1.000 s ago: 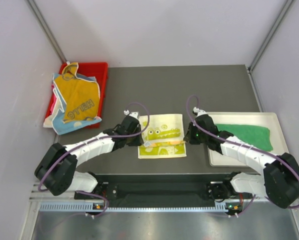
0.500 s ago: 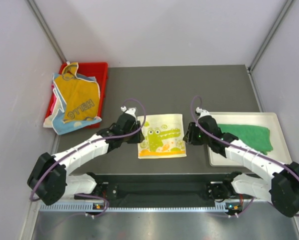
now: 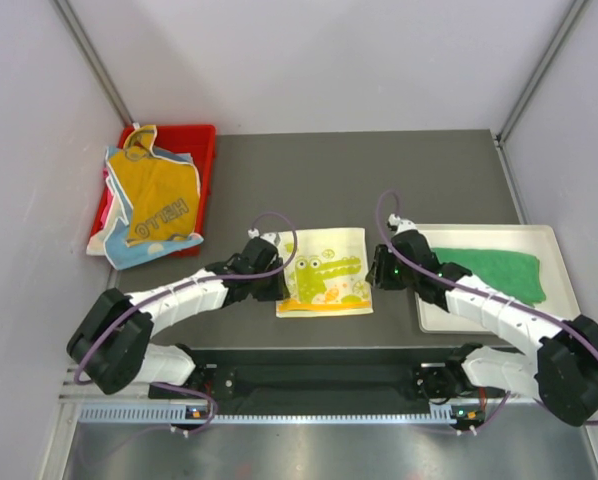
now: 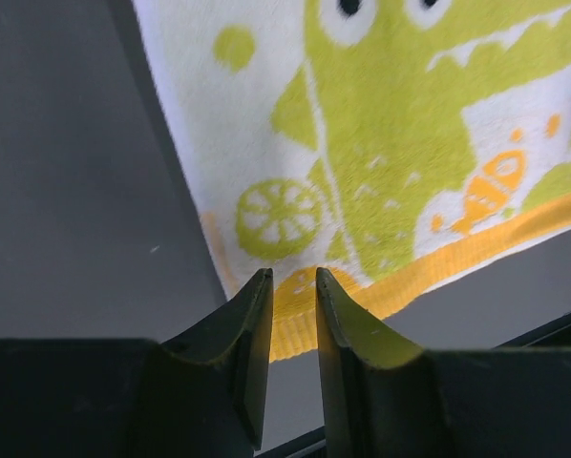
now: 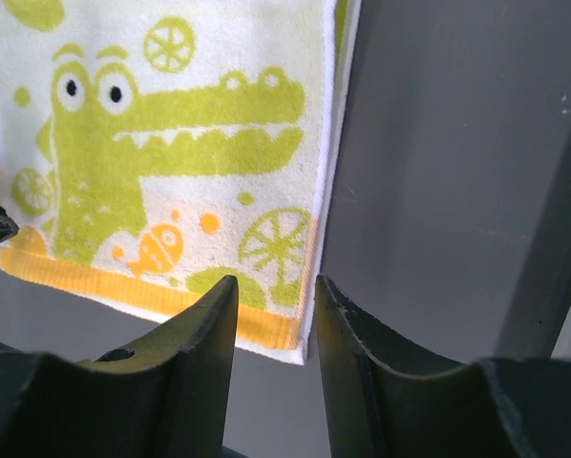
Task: Fold and stack the towels
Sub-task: Fold the towel
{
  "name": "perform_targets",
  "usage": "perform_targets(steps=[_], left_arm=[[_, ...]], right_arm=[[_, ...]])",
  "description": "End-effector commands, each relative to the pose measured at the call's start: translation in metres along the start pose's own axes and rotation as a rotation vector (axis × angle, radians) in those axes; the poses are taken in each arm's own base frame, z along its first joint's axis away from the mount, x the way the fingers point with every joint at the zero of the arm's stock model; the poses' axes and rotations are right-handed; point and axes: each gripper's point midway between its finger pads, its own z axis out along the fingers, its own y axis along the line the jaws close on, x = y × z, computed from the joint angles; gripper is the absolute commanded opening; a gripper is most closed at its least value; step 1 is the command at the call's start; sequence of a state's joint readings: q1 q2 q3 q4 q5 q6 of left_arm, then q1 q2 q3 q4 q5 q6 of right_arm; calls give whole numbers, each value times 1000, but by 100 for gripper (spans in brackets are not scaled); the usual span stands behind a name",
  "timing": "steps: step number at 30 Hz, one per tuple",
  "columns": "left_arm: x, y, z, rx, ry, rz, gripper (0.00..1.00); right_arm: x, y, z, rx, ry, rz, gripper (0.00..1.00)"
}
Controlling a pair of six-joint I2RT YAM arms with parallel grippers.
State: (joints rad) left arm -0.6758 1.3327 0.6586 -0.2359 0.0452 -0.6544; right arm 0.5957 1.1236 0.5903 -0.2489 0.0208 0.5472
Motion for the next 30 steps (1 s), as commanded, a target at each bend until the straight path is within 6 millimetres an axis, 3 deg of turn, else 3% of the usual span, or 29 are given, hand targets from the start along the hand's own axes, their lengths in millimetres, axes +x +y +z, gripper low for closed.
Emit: perform_targets(steps=[1,5,6,8,12,13,14,15,16,18,19,25,26,30], left_arm=[[6,0,1,17,-9,-37,29],[-14,5,-3,-42,-77,-39,31],[-22,6,-4,-61,-104,-41,34],[-46,9,-10,-117,-164,-46,36],[-96,22,-12,-175,-252,-82,39],[-110,22,-7,-187,-257,-72,39],[-121,31,-5,-206,-261,-89,39],[-122,37,6,-223,-233,-77,39],[-137,32,7,-207,-245,-72,39],[-141,40,21,-215,-200,-52,39],[-157,32,21,-195,-220,-45,38],[-184,8,41,-103,-211,-10,38],[-186,8,44,-103,-209,-8,37],[-188,13,64,-126,-169,-19,32]], right_arm=[[6,-3,5,20,-2,-6,38],[-14,-3,10,58,-35,-22,38],[-27,1,10,56,-56,-22,39],[-38,-6,18,80,-50,-27,39],[-80,-5,32,85,-84,-10,39],[-82,-13,42,107,-64,-3,39],[-97,-7,45,93,-81,-1,39],[-95,-13,56,109,-51,4,39],[-98,-14,61,110,-46,1,39],[-107,-12,72,109,-32,0,40],[-109,-12,75,112,-28,2,40],[-125,13,90,32,-29,24,36],[-132,18,91,20,-40,22,34],[-130,29,109,-23,2,33,30]])
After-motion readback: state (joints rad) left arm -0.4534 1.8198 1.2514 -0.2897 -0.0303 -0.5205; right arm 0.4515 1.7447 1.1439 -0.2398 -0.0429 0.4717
